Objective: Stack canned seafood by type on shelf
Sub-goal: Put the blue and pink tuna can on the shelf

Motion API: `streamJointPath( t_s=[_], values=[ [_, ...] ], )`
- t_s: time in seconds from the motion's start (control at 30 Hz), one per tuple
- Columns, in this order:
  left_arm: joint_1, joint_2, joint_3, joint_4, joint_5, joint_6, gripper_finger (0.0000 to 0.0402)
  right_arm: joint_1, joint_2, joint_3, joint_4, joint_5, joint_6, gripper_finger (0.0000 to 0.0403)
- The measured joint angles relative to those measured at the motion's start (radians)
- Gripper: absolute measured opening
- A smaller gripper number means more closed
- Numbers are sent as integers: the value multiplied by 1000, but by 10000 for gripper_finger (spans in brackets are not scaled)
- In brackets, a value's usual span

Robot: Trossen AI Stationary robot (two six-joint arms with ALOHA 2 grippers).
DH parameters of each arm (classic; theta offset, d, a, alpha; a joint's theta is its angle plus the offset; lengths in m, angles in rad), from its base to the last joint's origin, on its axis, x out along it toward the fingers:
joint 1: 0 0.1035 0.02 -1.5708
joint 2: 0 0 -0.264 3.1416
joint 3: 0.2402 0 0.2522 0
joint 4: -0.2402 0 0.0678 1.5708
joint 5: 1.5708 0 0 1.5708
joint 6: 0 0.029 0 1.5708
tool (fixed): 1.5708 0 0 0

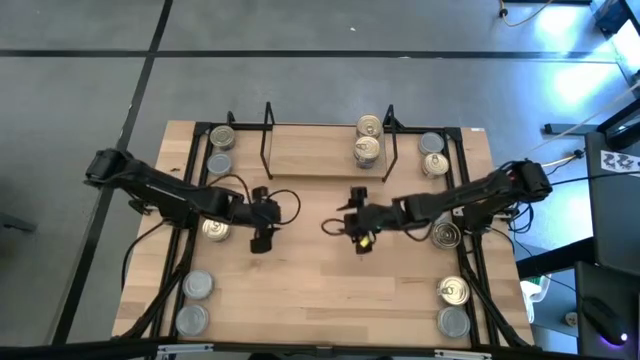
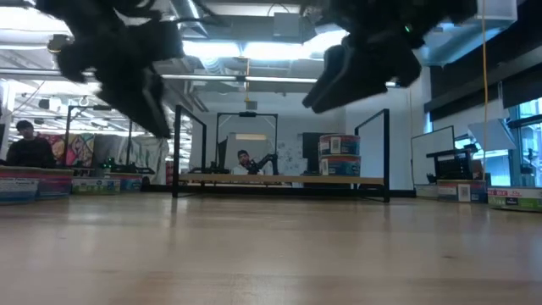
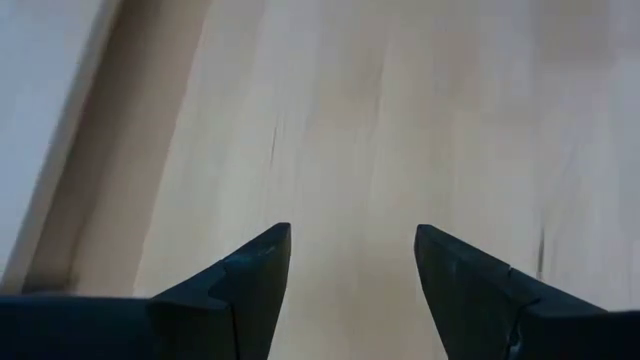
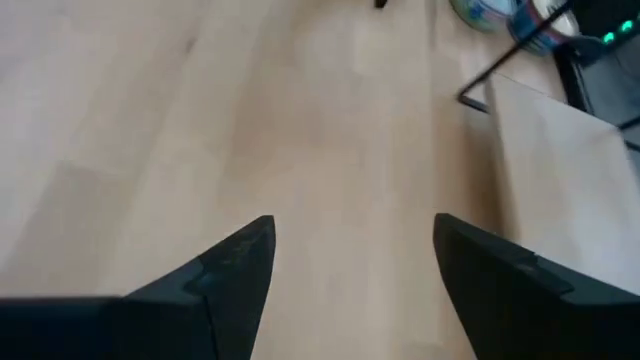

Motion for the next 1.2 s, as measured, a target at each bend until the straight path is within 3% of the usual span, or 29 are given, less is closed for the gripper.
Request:
streamJointPath(
  t_s=[0.23, 0.4, 0.77, 0.93, 1.2],
  values=[
    [-24, 4, 93, -578, 49, -383, 214, 19, 0, -199, 315, 0, 114, 268],
    [15, 4, 49, -812, 163, -566, 214, 20, 0, -246, 374, 0, 165, 268],
    [38, 113, 29, -771, 316, -415, 181, 44, 0, -246, 392, -1, 148, 268],
    [39, 188, 30, -737, 347, -294, 168, 44, 0, -246, 390, -1, 148, 268],
    [42, 207, 81, -575, 372, -163, 152, 44, 0, -246, 365, -1, 146, 268]
  ],
)
